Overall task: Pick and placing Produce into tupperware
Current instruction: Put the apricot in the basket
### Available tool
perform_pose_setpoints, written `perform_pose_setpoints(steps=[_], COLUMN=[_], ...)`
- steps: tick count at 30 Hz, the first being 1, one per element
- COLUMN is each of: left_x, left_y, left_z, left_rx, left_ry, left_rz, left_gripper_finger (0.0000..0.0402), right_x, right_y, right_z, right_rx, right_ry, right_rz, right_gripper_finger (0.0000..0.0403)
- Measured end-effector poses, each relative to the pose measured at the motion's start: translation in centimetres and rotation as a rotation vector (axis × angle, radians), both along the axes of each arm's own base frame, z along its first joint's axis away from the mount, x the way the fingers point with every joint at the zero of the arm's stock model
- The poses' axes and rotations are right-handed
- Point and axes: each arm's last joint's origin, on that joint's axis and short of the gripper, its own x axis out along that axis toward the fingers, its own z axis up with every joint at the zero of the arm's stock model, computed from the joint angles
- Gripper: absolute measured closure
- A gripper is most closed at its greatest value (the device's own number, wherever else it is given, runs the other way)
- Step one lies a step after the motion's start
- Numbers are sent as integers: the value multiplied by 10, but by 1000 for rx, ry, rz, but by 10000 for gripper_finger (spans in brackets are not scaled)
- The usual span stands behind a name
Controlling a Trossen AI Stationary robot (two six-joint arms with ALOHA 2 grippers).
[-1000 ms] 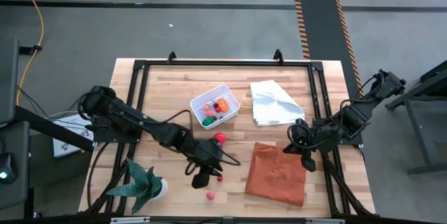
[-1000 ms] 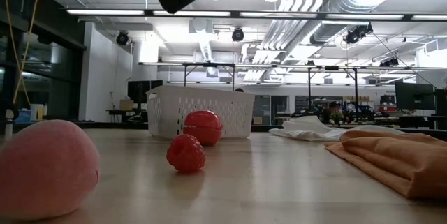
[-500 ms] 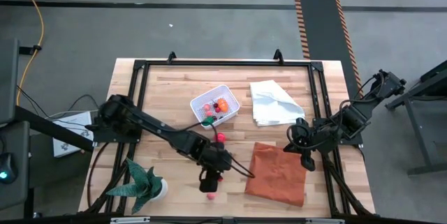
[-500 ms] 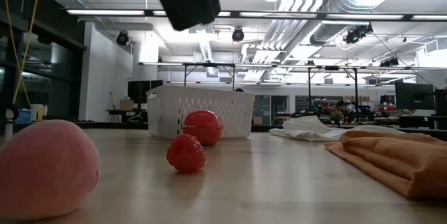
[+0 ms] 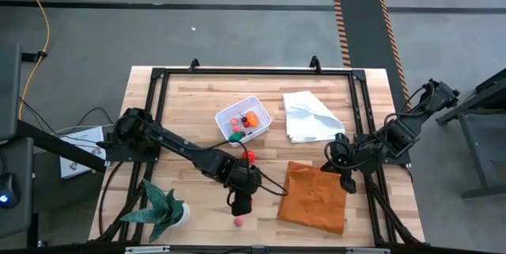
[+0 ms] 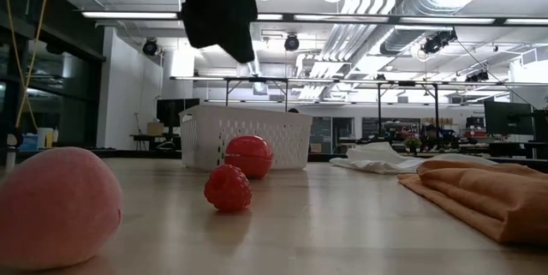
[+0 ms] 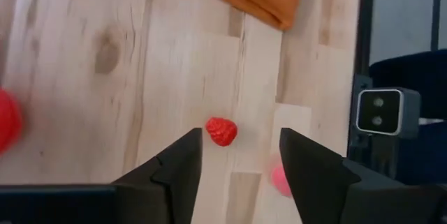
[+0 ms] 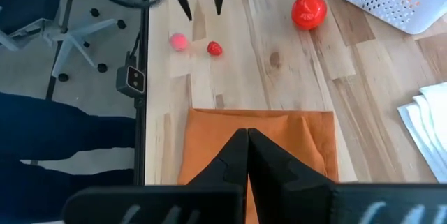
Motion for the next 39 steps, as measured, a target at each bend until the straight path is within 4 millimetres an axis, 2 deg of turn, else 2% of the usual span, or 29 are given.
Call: perform_pose_setpoints(steps=[5,10,15,39], left_x=[0,0,-1,-1], left_y=[0,-2,-4,-2], left_z=[-6,-7,-7,-7], left_rx=[-45,-109,-142,-204], left_ry=[53,78,93,133], left_rz=[89,66,62,308], left_gripper_finger=[191,176,174,181], right_x=[0,0,0,0], right_y=[0,-1,-1,-1], right_z=[0,0,0,0], right_rx=[-3,-24,-31,-30], right_ry=[0,-6,-10,-11], right_rz=[-2,-20,-19,-19], right_gripper_finger=[403,403,403,403])
